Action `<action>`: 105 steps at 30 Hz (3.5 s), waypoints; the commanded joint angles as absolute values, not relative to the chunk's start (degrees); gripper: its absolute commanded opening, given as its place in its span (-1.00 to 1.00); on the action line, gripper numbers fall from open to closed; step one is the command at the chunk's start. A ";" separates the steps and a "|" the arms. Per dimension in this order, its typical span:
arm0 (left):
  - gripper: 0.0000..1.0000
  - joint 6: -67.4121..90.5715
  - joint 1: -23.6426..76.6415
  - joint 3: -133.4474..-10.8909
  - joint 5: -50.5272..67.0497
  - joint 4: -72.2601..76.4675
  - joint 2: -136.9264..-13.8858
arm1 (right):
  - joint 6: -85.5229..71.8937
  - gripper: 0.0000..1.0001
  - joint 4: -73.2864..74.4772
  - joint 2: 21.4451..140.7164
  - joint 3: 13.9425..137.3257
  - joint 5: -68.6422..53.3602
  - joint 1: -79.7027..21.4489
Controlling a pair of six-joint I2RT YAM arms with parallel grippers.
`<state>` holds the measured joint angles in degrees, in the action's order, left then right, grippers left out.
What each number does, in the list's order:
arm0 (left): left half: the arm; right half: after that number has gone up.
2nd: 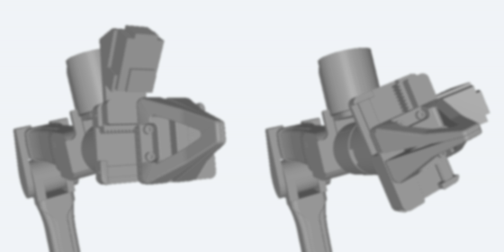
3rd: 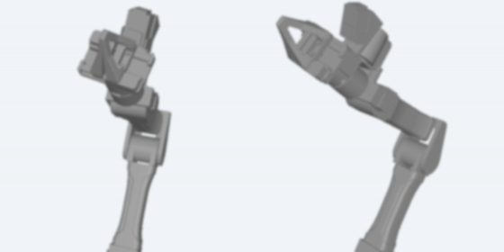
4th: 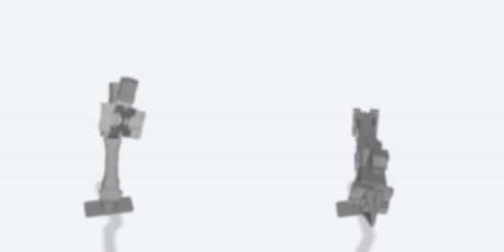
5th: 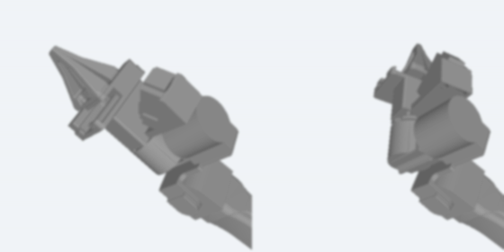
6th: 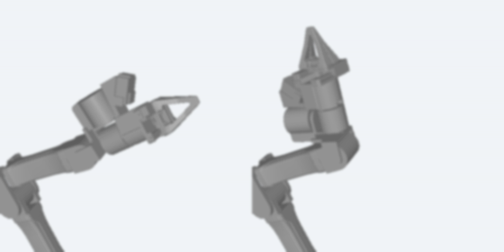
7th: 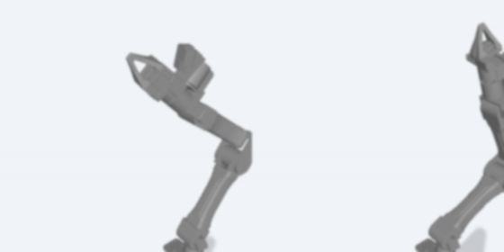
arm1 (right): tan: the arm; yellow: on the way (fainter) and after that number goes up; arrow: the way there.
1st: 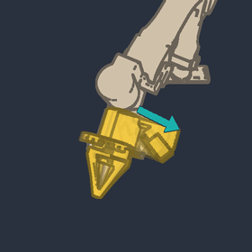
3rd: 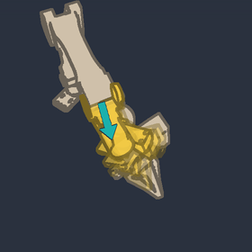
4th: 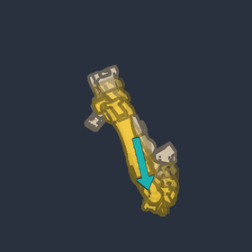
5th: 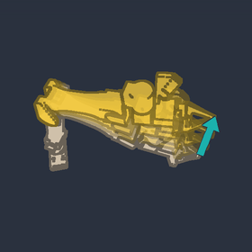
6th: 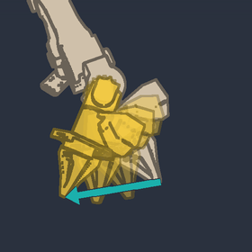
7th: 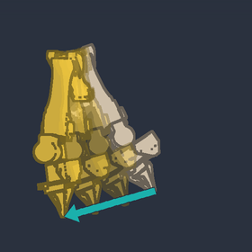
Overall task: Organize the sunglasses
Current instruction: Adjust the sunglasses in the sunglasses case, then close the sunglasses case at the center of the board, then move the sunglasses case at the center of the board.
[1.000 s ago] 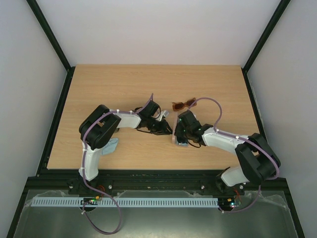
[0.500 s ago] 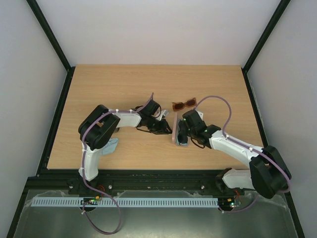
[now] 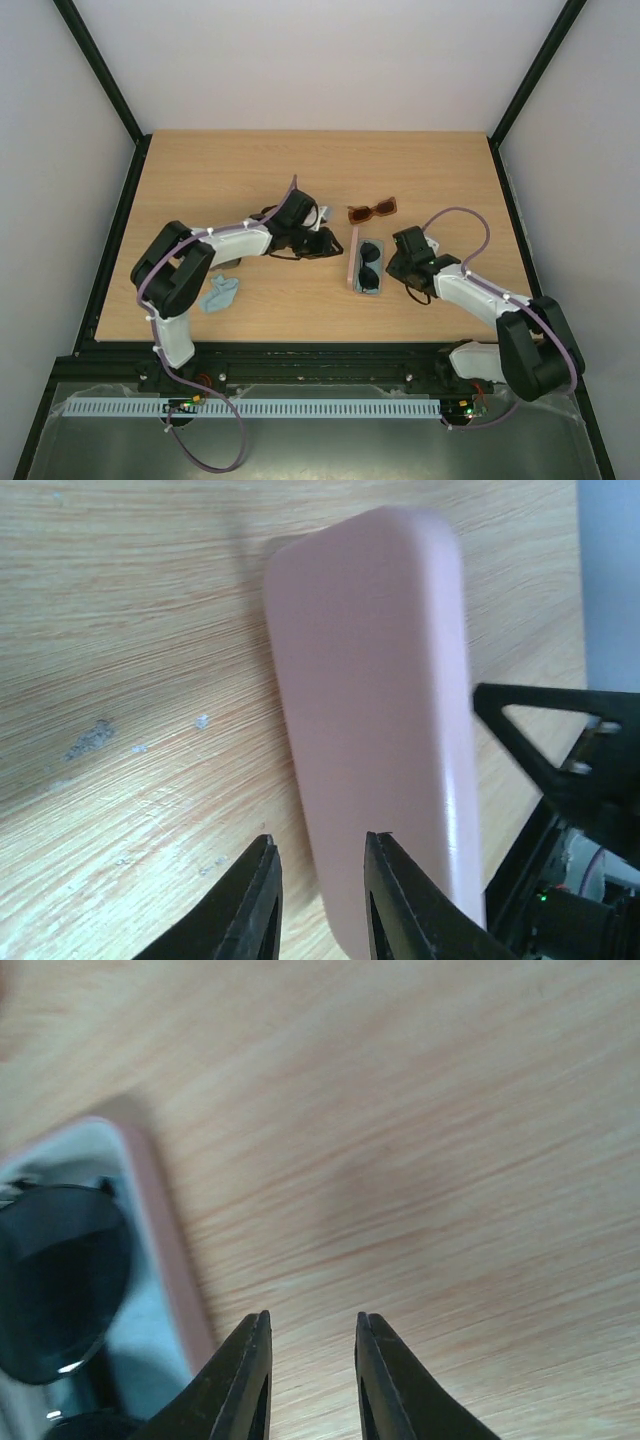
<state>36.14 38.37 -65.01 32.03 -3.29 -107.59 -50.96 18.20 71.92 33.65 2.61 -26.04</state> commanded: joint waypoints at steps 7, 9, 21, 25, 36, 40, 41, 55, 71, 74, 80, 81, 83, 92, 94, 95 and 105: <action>-0.48 43.59 37.69 -61.46 37.13 5.18 -106.42 | -47.62 -0.64 8.19 79.01 29.17 -11.68 -20.31; -0.52 44.35 37.70 -61.27 37.71 5.72 -106.45 | -47.15 -0.66 7.79 79.85 29.26 -12.34 -20.30; -0.50 51.15 38.37 -58.55 42.12 14.48 -106.25 | -47.01 -0.70 6.79 82.96 28.33 -14.84 -20.26; -0.49 52.24 39.00 -58.80 43.78 16.66 -107.42 | -47.11 -0.71 6.45 83.11 28.05 -15.29 -20.29; -0.55 49.40 40.06 -61.47 41.85 11.43 -109.67 | -46.97 -0.72 6.07 83.94 27.71 -17.29 -20.30; -0.68 49.42 40.55 -61.93 42.18 11.41 -110.03 | -46.85 -0.77 5.81 84.11 27.66 -18.24 -20.23; -0.69 49.40 40.60 -62.03 42.26 11.42 -110.04 | -46.85 -0.77 5.70 84.11 27.52 -18.50 -20.27; -0.64 50.42 42.30 -64.60 42.80 11.04 -113.37 | -47.05 -0.78 3.07 85.00 26.61 -24.46 -20.24; -0.57 52.73 43.34 -66.85 40.16 9.82 -113.93 | -45.93 -0.77 13.36 76.90 28.94 -8.16 -20.24; -0.56 50.74 43.26 -66.24 36.17 6.82 -111.36 | -44.59 -0.74 17.50 73.17 31.45 -5.07 -20.38; -0.52 47.52 41.31 -61.41 19.96 -0.15 -101.40 | -40.27 -0.22 23.20 70.54 38.01 -2.84 -24.91; -0.51 47.61 40.66 -59.92 17.03 -0.78 -99.42 | -39.84 -0.07 23.92 70.88 39.04 -2.00 -26.45; -0.46 48.23 39.20 -56.55 12.40 -1.40 -95.19 | -39.12 0.24 24.76 72.24 40.82 -1.33 -29.56; -0.26 50.42 31.19 -41.51 1.30 -3.01 -78.29 | -37.13 0.99 27.39 82.12 46.82 5.14 -40.34; -0.24 50.45 29.65 -39.36 1.30 -2.94 -75.41 | -36.87 0.98 27.20 84.54 47.01 5.12 -41.45; -0.23 50.45 29.03 -38.54 1.36 -3.06 -74.40 | -36.73 0.97 27.11 86.16 47.18 4.94 -41.92; -0.22 49.60 25.99 -35.52 3.89 -2.54 -72.22 | -37.28 0.64 25.49 92.05 46.99 2.08 -43.06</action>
<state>50.33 26.79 -36.36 3.33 -2.52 -72.95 -37.21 24.36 91.13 46.28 1.85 -42.74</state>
